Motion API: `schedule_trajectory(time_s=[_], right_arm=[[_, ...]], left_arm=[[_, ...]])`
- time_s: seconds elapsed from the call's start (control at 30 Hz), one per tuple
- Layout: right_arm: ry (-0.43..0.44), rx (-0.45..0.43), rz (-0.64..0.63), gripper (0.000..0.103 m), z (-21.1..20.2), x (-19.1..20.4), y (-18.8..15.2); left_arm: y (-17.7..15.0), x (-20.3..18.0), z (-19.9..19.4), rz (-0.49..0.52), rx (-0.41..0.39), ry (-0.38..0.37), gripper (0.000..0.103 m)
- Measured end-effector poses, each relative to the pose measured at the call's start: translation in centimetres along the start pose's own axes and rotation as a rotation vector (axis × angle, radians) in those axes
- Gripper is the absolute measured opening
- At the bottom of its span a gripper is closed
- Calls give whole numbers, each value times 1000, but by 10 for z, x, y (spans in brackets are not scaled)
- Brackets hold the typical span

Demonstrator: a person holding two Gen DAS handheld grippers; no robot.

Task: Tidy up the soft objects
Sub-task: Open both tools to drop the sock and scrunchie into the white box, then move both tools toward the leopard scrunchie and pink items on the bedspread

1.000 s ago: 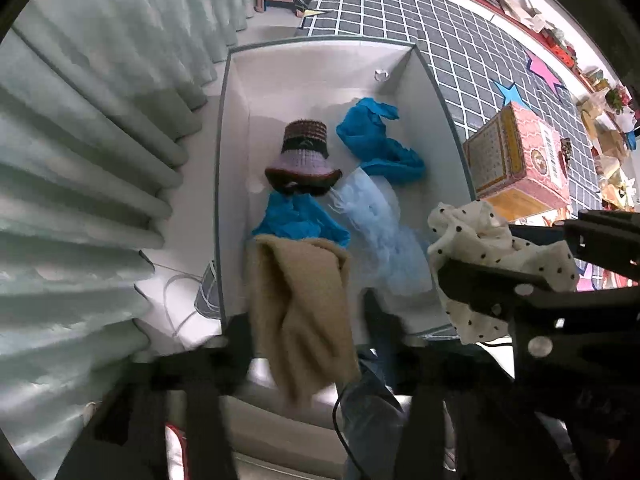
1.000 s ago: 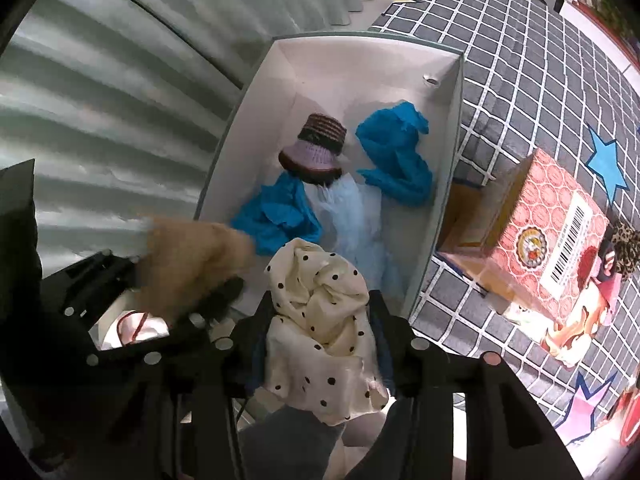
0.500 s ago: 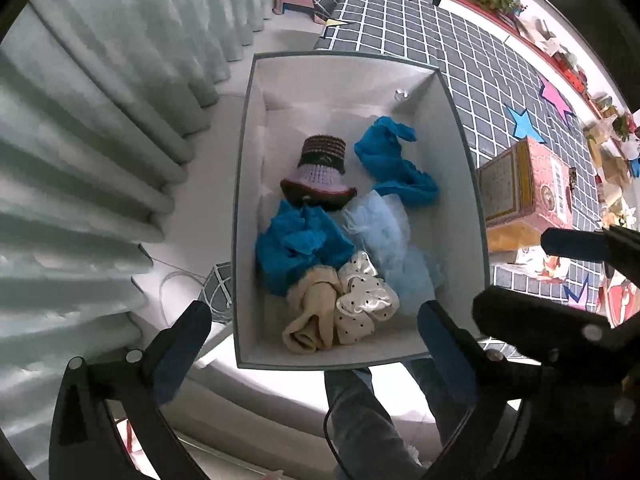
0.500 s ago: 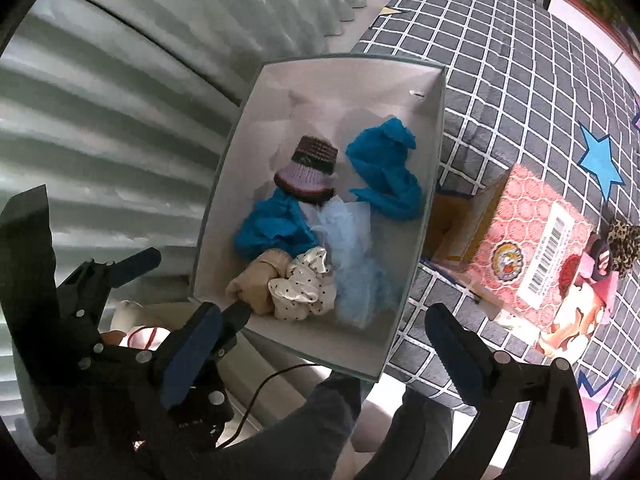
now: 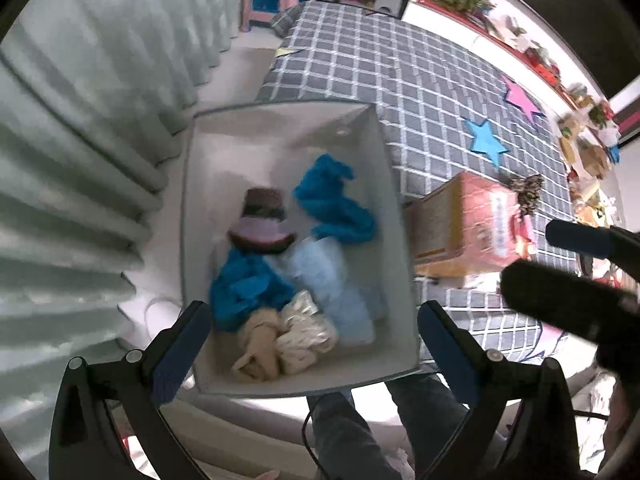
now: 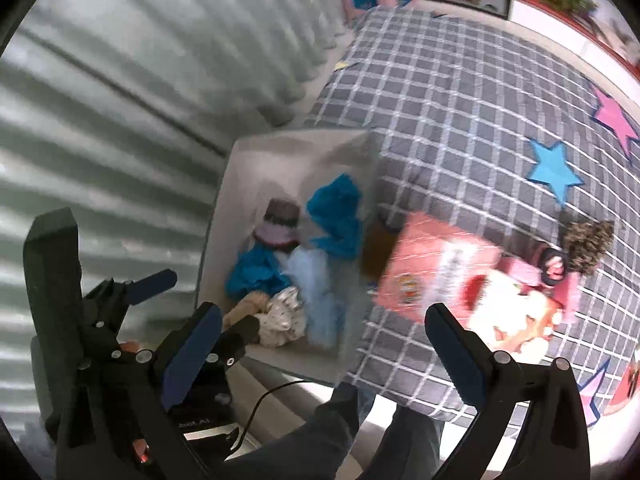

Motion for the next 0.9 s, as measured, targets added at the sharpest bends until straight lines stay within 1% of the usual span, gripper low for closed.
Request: schedule_trajectory(time_s=[0.13,0.23,0.3,0.33,0.47,0.7,0.9], right_arm=[[-31,-36,99,102,-16,-54,7],[-75,-35,190,102,-17,-103,9],[-106,-18,248,102,-11,-133,7],[-124,1,279,102,-4,-151,4],[-156,75,356,102,26,-199,-7],[-169,175,381,102,80,-242,-15],[-221,269,306,102,120,-259,-10]], left_arm=[[13,-27,3,52,3,-15,103],[21,-49,9,90,8,-21,103],[25,-64,13,113,16,-27,103],[28,-73,16,128,23,-29,103],[35,-99,27,165,43,-26,103],[46,-136,44,204,78,-15,103],[54,-156,58,212,107,-5,103]])
Point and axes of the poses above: each gripper's, at about its wrist camera, not at the fingertips, and z roughly the way its jaws point, x to its left, y to its top, the point moved 4 cm from there along z, roughly the way its jaws point, and after that the axes turned 11 degrees about -y, right-handed, at the moved point
